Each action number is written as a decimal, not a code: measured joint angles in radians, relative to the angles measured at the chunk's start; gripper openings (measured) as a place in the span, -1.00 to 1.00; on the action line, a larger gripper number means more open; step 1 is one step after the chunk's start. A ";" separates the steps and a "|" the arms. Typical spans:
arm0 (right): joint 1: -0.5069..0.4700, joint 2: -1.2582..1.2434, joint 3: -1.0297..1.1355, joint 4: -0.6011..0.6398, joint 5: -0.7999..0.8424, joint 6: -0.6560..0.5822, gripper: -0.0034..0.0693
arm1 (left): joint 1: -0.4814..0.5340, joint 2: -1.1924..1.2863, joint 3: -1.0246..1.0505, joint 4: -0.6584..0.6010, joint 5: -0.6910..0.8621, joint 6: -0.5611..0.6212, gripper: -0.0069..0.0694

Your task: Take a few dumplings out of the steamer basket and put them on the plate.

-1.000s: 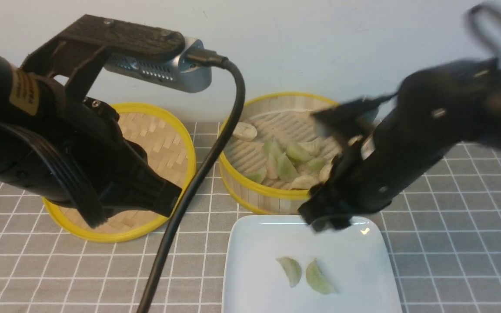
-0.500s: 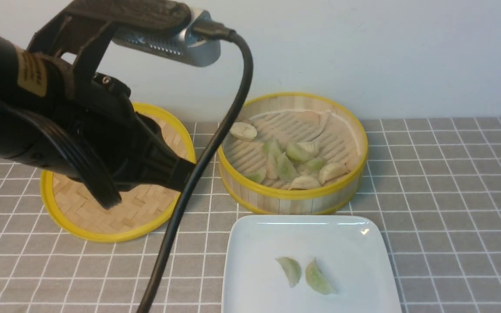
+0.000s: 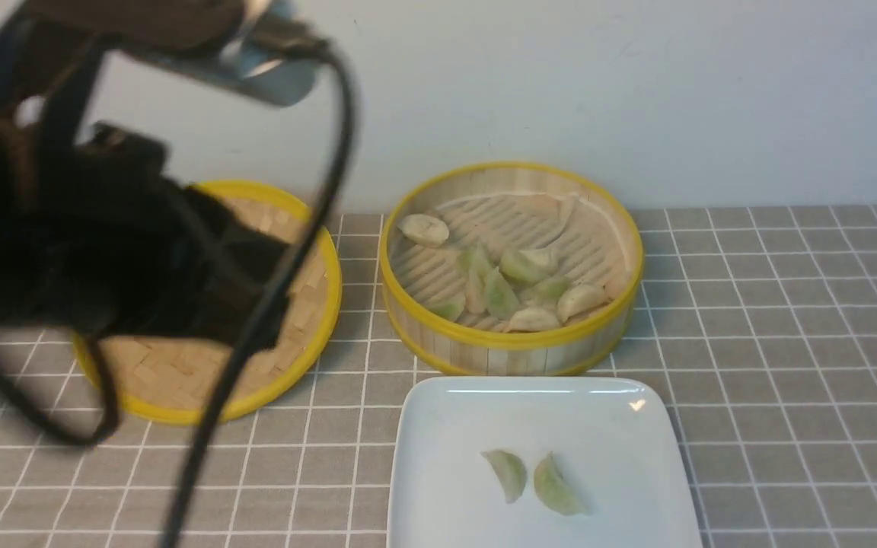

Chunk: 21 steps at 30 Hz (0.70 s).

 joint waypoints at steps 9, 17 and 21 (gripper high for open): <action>0.000 0.000 0.001 -0.007 0.006 0.006 -0.94 | 0.000 -0.457 0.424 0.015 -0.348 -0.001 -0.83; 0.000 0.000 0.001 -0.007 0.006 0.007 -0.94 | 0.000 -0.656 0.590 0.026 -0.366 0.000 -0.83; 0.000 0.000 0.001 -0.008 0.006 0.009 -0.94 | 0.000 -0.672 0.606 0.038 -0.363 0.007 -0.83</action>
